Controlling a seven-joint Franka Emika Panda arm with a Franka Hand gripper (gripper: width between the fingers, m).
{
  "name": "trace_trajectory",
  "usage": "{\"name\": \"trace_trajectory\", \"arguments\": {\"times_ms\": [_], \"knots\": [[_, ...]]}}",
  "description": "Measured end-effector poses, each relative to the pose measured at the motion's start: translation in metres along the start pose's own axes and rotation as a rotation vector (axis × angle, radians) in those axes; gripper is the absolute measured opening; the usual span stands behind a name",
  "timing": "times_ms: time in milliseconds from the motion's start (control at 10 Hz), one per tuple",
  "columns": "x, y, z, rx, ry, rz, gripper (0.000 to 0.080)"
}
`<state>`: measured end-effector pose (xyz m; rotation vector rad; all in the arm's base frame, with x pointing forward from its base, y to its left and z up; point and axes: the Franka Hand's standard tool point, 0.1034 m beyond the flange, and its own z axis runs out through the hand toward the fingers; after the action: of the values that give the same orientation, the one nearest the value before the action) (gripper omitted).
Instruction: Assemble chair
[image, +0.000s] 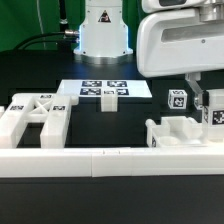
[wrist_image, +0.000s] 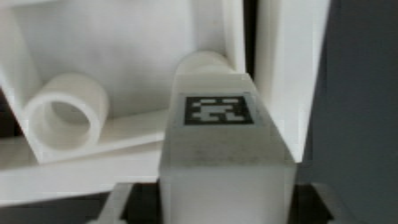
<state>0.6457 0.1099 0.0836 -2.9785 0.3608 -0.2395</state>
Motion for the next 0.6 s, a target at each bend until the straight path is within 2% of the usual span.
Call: {"name": "trace_trajectory", "arguments": {"times_ms": [400, 600], "knots": [[-0.0004, 0.0015, 0.0006, -0.009, 0.004, 0.324, 0.0285], [-0.0007, 0.0009, 0.0007, -0.026, 0.018, 0.521, 0.0285]]}}
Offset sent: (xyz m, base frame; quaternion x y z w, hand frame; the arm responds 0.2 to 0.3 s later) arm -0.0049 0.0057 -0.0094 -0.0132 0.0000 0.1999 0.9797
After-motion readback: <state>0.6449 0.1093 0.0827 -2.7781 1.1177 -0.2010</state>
